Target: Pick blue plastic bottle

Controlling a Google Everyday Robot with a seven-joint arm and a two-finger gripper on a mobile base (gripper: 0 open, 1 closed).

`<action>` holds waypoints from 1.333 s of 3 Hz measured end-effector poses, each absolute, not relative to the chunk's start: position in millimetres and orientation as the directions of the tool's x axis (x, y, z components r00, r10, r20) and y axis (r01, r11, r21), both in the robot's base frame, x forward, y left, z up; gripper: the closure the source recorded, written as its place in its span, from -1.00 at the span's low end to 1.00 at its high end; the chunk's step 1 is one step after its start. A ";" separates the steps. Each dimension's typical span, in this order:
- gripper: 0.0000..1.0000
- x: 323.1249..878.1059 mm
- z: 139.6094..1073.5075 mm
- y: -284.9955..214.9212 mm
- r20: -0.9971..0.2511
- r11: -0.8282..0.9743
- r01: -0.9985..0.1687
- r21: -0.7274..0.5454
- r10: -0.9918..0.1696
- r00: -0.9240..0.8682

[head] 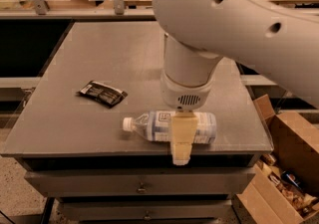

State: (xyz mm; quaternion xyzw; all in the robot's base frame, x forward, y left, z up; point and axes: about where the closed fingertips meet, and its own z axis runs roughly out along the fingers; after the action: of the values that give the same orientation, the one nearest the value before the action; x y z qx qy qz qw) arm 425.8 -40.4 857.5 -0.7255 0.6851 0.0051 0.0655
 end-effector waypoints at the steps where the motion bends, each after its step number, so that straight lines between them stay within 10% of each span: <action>1: -0.63 425.3 840.1 -29.0 -0.084 -0.055 -0.997 -0.045 -0.995 0.058; 4: 0.74 430.9 845.5 -20.8 -0.039 -0.049 -0.998 -0.033 -0.998 0.050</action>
Offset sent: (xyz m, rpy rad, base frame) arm -0.0021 0.0269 -0.0422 -0.0644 0.1104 -0.0269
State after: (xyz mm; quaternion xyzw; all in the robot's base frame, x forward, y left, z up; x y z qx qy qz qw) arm 430.9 -20.8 845.5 -0.7242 0.6891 0.0029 0.0255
